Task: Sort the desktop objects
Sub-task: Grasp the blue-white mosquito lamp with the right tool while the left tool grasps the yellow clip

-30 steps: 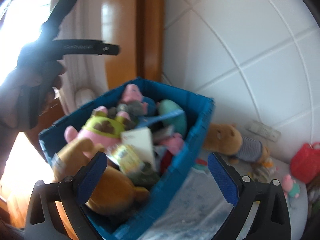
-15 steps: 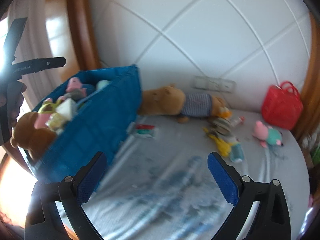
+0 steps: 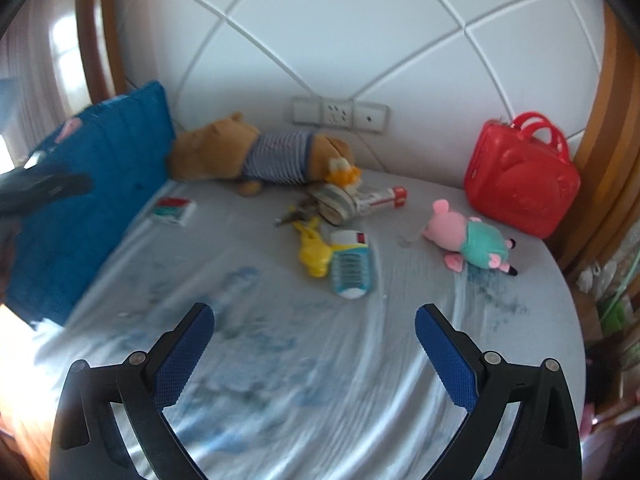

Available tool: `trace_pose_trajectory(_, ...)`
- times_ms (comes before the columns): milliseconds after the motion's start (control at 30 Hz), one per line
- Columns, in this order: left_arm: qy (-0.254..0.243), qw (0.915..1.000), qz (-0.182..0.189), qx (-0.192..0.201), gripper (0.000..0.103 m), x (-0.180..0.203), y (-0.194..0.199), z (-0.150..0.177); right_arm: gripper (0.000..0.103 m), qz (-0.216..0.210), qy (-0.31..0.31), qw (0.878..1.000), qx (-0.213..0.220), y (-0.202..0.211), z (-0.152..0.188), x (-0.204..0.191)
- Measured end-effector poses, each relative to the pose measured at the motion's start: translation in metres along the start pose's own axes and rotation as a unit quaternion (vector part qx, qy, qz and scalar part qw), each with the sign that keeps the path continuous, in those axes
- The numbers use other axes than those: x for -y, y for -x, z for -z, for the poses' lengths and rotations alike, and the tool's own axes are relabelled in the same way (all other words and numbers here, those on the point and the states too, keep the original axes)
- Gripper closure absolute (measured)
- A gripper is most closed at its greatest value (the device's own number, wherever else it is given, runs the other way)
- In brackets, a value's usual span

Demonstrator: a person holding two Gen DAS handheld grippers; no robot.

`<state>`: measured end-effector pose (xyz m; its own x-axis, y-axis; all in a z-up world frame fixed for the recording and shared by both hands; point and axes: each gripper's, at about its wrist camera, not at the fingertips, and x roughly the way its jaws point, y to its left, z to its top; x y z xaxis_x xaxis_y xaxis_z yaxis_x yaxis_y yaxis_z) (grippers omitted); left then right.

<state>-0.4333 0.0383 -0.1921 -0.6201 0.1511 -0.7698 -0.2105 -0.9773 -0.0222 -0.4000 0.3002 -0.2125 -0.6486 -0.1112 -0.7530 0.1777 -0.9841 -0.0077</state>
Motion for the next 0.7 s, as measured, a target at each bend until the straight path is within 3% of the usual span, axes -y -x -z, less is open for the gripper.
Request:
trace_pose_trajectory(300,-0.018,0.9991,-0.016,-0.036,0.0,0.022,-0.033,0.052,0.007,0.012,0.032,0.998,-0.059,-0.18,-0.001,0.031)
trace_pose_trajectory(400,-0.001,0.9985,-0.017,-0.053,0.0,0.013,-0.047,0.063,0.012,0.027,0.042,0.995,-0.081,-0.227,0.002,0.038)
trace_pose_trajectory(700,0.025,0.9959,-0.027,-0.083,0.0,-0.006,-0.075,0.08,0.018,0.014,0.051,0.992,-0.11,-0.29,-0.01,0.049)
